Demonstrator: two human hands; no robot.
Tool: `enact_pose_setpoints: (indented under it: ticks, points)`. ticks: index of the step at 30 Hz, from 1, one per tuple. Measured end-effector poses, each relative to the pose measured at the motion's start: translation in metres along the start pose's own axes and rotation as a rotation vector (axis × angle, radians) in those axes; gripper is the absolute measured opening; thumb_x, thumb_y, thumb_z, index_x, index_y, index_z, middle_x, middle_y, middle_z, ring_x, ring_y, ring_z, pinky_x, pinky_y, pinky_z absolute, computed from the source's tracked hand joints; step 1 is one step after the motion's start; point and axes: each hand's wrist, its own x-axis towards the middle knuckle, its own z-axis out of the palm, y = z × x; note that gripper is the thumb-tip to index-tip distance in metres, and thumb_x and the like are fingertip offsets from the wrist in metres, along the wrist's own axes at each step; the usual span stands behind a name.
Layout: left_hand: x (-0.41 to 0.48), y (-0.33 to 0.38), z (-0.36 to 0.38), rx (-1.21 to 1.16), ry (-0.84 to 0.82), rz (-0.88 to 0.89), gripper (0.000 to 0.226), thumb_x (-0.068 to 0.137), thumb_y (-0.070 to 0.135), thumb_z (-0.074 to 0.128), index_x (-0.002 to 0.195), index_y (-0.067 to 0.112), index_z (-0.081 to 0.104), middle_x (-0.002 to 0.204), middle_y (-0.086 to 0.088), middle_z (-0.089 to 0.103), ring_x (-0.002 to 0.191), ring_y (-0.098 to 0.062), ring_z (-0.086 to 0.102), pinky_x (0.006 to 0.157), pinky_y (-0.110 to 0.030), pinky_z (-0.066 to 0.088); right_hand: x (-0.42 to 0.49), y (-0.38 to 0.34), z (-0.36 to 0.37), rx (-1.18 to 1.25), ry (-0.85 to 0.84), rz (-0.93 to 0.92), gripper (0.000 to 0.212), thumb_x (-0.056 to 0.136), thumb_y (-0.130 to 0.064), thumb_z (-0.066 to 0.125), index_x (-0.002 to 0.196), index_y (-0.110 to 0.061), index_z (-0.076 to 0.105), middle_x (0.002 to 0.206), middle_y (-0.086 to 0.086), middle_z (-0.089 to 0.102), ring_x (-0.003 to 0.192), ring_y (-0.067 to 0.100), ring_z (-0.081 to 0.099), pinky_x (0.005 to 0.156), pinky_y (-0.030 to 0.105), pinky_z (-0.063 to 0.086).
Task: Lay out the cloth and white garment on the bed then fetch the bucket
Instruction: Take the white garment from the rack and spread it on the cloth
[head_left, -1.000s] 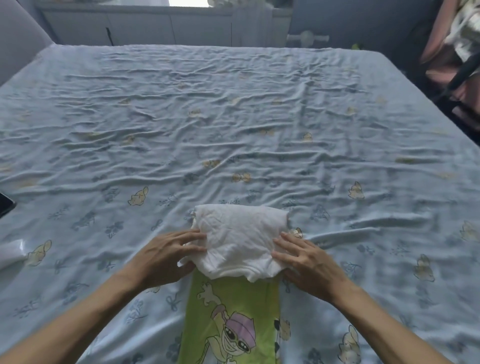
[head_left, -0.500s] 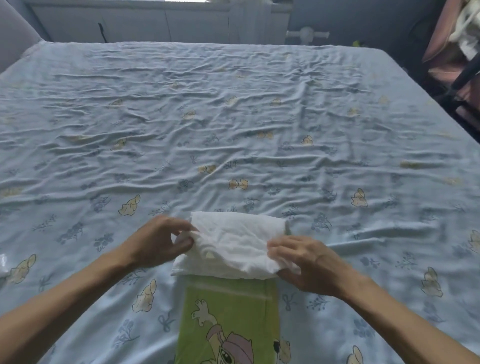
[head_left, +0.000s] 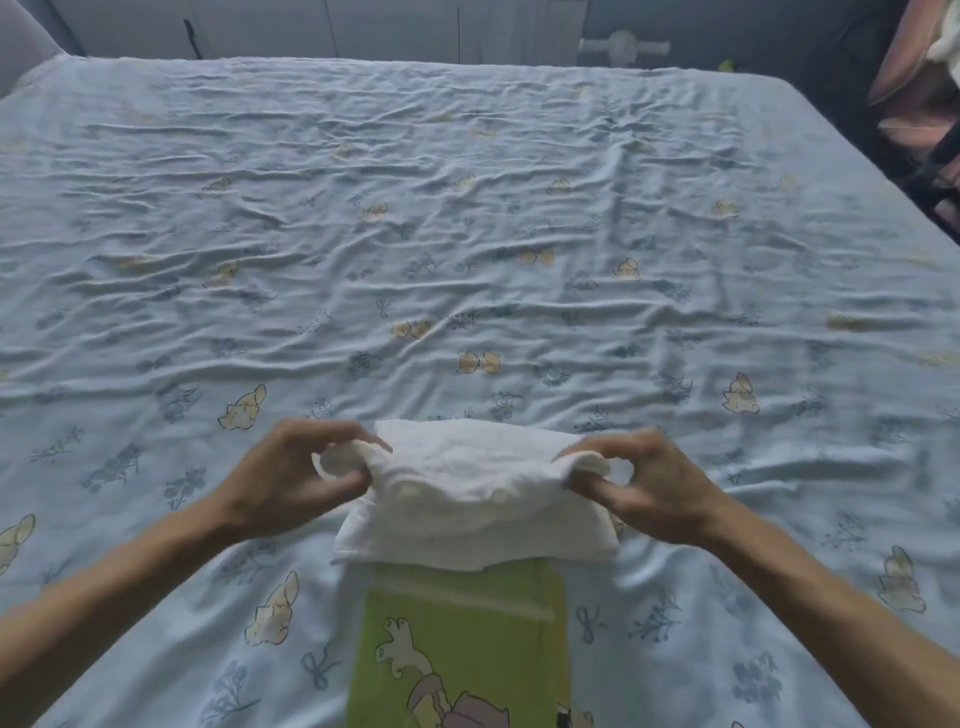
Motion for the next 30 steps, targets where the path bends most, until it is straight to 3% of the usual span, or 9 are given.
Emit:
enact_pose_setpoints:
  ticks: [3,7,9,12,14,17,22,27,30]
  points:
    - [0.046,0.004,-0.027,-0.107,0.069,-0.095,0.038,0.08,0.05,0.072,0.096,0.017,0.08,0.084,-0.006,0.077,0.073,-0.027,0.072,0.062,-0.04,0.056,0.036,-0.013,-0.03,0.233,0.026,0.111,0.011,0.091,-0.03,0.077,0.094,-0.021,0.083,0.093,-0.003,0.082,0.09,0.018,0.078,0.081,0.04,0.062]
    - [0.116,-0.01,-0.033,-0.253,0.172,-0.227,0.019,0.092,0.03,0.078,0.101,0.013,0.079,0.089,-0.009,0.08,0.075,-0.026,0.075,0.066,-0.037,0.058,0.091,0.0,-0.042,0.363,0.212,0.226,0.015,0.093,-0.024,0.078,0.104,-0.015,0.08,0.096,0.0,0.083,0.092,0.017,0.079,0.085,0.036,0.064]
    - [0.146,-0.026,-0.019,-0.311,0.239,-0.295,0.015,0.093,0.027,0.079,0.102,0.016,0.078,0.086,-0.004,0.079,0.071,-0.014,0.074,0.06,-0.028,0.056,0.118,0.025,-0.035,0.342,0.326,0.334,0.018,0.091,-0.034,0.08,0.099,-0.018,0.08,0.093,0.0,0.082,0.091,0.017,0.079,0.086,0.044,0.064]
    - [0.178,-0.062,0.009,-0.268,0.299,-0.372,0.027,0.088,0.043,0.081,0.101,0.019,0.079,0.09,-0.001,0.081,0.083,-0.02,0.078,0.071,-0.04,0.064,0.151,0.066,-0.011,0.148,0.424,0.448,0.028,0.087,-0.044,0.081,0.089,-0.016,0.079,0.085,-0.002,0.08,0.083,0.019,0.076,0.079,0.047,0.064]
    - [0.188,-0.09,0.026,-0.177,0.308,-0.401,0.03,0.088,0.047,0.08,0.094,0.018,0.079,0.082,0.0,0.079,0.077,-0.019,0.074,0.073,-0.038,0.058,0.162,0.084,0.007,0.053,0.439,0.479,0.032,0.087,-0.046,0.08,0.082,-0.014,0.076,0.078,-0.001,0.077,0.078,0.021,0.074,0.07,0.043,0.061]
    - [0.197,-0.121,0.041,-0.216,0.333,-0.41,0.034,0.092,0.042,0.079,0.084,0.01,0.073,0.069,0.003,0.065,0.065,-0.011,0.055,0.068,-0.032,0.044,0.17,0.114,0.024,0.069,0.472,0.487,0.037,0.086,-0.049,0.08,0.074,-0.016,0.071,0.072,-0.003,0.074,0.072,0.023,0.072,0.065,0.041,0.057]
    - [0.2,-0.144,0.051,-0.288,0.365,-0.365,0.022,0.092,0.039,0.08,0.094,0.017,0.081,0.08,0.007,0.078,0.071,-0.006,0.066,0.069,-0.025,0.051,0.174,0.148,0.035,0.098,0.538,0.399,0.047,0.084,-0.05,0.082,0.068,-0.01,0.064,0.062,0.0,0.066,0.059,0.011,0.055,0.057,0.03,0.045]
    - [0.193,-0.146,0.054,-0.297,0.342,-0.363,0.027,0.089,0.048,0.079,0.1,0.024,0.081,0.091,0.0,0.083,0.08,-0.012,0.072,0.08,-0.04,0.059,0.17,0.15,0.046,0.086,0.562,0.357,0.052,0.086,-0.05,0.08,0.068,-0.006,0.059,0.061,0.01,0.062,0.055,0.012,0.049,0.053,0.033,0.043]
    - [0.187,-0.13,0.05,-0.232,0.314,-0.368,0.029,0.089,0.049,0.075,0.106,0.026,0.078,0.091,-0.003,0.081,0.078,-0.012,0.07,0.075,-0.044,0.057,0.169,0.138,0.039,0.046,0.495,0.417,0.048,0.089,-0.048,0.077,0.073,-0.007,0.06,0.065,0.008,0.063,0.06,0.021,0.055,0.056,0.036,0.043]
